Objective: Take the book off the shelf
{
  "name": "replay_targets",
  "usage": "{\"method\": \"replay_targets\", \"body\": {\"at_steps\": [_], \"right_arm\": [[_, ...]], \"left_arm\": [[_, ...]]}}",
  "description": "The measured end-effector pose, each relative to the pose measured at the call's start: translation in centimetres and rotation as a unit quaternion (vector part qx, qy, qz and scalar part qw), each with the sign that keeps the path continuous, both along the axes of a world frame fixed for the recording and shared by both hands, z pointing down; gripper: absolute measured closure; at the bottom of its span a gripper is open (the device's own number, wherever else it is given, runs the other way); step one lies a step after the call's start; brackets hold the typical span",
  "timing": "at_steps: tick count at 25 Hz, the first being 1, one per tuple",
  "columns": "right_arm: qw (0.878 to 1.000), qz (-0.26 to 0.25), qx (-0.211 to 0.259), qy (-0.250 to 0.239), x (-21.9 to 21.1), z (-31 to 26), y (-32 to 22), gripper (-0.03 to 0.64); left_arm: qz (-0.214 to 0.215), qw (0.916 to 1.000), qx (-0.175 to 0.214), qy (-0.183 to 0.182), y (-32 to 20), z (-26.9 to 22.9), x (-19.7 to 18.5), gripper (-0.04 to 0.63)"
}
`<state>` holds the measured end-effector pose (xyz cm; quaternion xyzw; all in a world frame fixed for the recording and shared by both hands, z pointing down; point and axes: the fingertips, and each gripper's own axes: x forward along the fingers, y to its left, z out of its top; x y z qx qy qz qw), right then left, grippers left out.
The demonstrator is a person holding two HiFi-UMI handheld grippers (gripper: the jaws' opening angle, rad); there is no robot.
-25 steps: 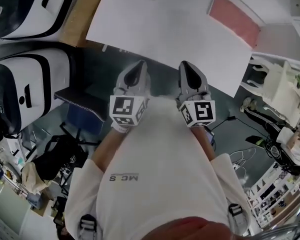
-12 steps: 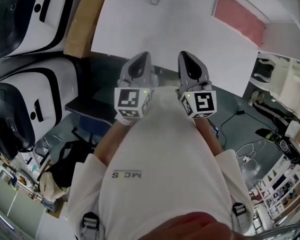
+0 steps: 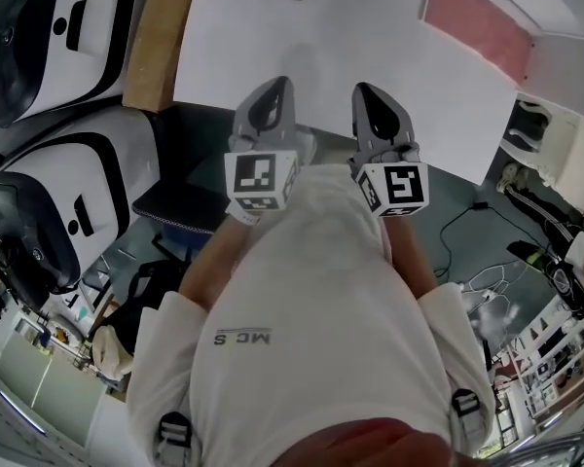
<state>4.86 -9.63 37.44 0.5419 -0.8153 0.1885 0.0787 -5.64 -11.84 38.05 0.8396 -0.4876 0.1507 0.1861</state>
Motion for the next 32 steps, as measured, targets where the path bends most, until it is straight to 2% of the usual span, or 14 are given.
{"method": "replay_targets", "body": {"at_steps": [4,5,8,12,16,20,32], "right_arm": [[1.0,0.005,0.0,-0.002,0.9,1.5,-1.6,0.621],[1.0,0.006,-0.001,-0.002,1.0,1.8,-1.9,0.621],[1.0,0.003,-0.005,-0.004,1.0,2.7,-2.6,0.621],[1.0,-0.004,-0.01,-0.004,0.4,3.7,-3.1,0.621],[1.0,-0.001,-0.012,-0.004,0.6,4.7,-3.5,0.62],[1.0,-0.004,-0.014,-0.004,0.2,5.7,-3.9,0.621],[1.0,-0.003,-0.021,0.0,0.7,9.0,-5.2,0.621]], "left_arm": [[-0.007,0.9998,0.004,-0.015,-1.9,1.7,0.2,0.589],[-0.009,0.9998,0.005,-0.015,-2.4,2.2,0.3,0.554],[-0.015,0.9997,0.01,-0.015,-3.9,3.3,0.4,0.535],[-0.008,0.9995,0.02,-0.024,-5.6,4.3,0.6,0.427],[-0.007,0.9989,0.032,-0.033,-7.8,5.8,1.0,0.36],[-0.012,0.9983,0.05,-0.027,-10.3,6.4,1.1,0.324],[-0.016,0.9958,0.083,-0.035,-16.7,10.0,1.9,0.296]]}}
